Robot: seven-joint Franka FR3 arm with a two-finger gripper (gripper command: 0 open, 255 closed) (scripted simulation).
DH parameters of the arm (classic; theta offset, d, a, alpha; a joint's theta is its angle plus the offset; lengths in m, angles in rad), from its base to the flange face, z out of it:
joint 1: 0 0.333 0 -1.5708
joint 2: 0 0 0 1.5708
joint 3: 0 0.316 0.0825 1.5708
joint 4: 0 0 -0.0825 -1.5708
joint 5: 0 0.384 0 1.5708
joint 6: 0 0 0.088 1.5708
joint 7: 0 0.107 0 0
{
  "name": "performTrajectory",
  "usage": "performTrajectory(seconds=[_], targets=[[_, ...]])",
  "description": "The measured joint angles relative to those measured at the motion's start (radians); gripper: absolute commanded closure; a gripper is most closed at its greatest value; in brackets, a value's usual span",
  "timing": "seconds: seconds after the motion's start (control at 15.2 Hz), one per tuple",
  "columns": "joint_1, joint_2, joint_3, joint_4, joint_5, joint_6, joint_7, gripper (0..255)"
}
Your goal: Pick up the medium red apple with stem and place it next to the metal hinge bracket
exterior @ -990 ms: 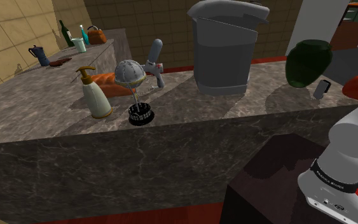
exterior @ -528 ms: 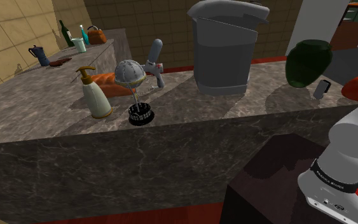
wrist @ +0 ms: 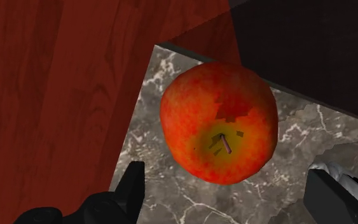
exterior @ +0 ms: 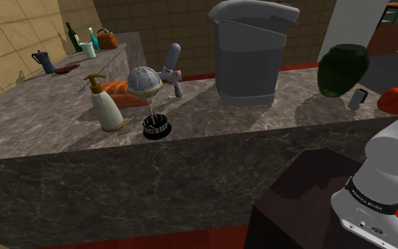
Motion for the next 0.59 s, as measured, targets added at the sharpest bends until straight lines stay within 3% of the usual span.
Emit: performTrajectory(seconds=[0.2,0.59], targets=[[0.000,-0.005,0.010,0.065,0.001,-0.069,0.000,0],[-0.003,-0.011,0.016,0.073,-0.003,-0.082,0.003,0]])
